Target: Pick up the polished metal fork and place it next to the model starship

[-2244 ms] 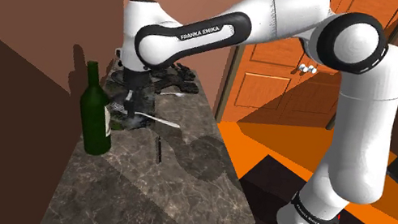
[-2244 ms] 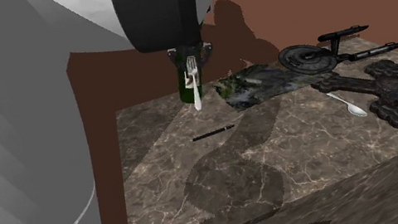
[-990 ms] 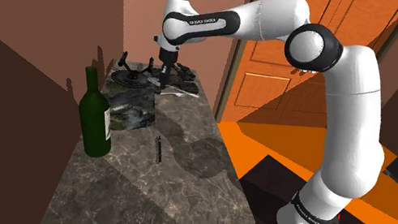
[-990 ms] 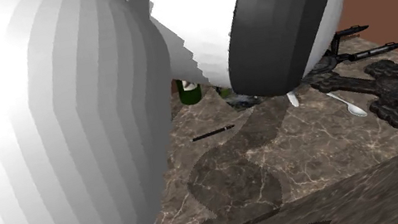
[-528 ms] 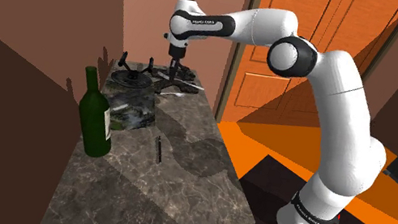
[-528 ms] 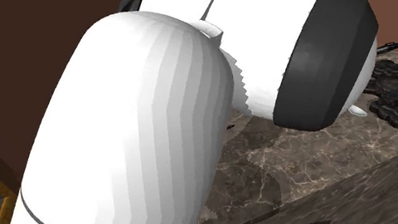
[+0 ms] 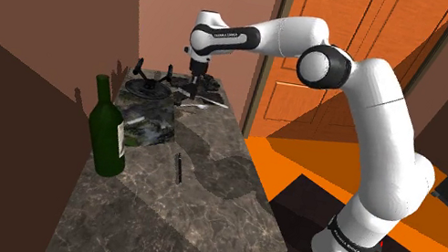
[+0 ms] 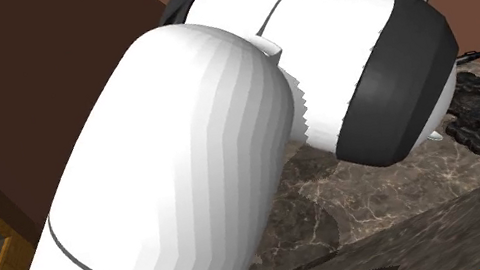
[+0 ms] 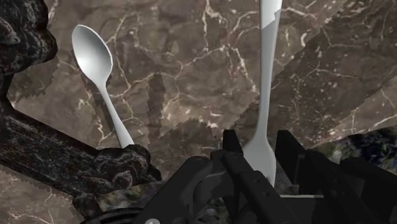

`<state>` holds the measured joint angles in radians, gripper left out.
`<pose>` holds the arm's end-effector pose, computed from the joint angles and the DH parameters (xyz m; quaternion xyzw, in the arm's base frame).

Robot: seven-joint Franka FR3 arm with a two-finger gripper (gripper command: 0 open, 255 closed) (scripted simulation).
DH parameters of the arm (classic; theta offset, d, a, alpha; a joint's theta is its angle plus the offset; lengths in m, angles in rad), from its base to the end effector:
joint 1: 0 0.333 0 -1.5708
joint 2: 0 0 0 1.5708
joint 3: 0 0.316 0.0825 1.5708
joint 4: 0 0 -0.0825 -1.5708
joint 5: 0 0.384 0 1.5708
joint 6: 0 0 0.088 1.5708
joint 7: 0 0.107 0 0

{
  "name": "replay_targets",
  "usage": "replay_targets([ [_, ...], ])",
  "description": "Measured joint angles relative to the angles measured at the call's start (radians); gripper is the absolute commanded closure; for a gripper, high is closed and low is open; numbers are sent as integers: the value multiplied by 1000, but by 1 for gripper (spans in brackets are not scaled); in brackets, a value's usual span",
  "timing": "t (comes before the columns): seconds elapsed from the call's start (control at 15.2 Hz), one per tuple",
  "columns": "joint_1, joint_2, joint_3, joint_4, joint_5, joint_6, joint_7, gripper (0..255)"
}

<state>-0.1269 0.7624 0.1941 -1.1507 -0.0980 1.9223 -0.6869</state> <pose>0.7563 0.0011 0.3535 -0.9334 -0.3581 -0.0166 0.0161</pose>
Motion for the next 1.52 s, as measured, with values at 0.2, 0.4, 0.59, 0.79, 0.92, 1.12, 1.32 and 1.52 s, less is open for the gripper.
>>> replay_targets([
  [0.2, 2, 9, -1, -25, -2, 33, 4, 255],
  [0.4, 1, 25, -3, -36, -4, 61, 3, 255],
  [0.59, -1, 34, -4, -62, -6, 96, 2, 255],
  [0.79, 0, 51, -6, -74, -8, 124, 3, 255],
  [0.92, -1, 59, -7, -88, -10, 146, 4, 255],
  [1.12, 2, 85, -10, -88, -13, 172, 5, 255],
  [1.32, 2, 105, -12, -94, -15, 198, 4, 255],
  [1.52, 3, 120, -14, -95, -17, 216, 5, 255],
])
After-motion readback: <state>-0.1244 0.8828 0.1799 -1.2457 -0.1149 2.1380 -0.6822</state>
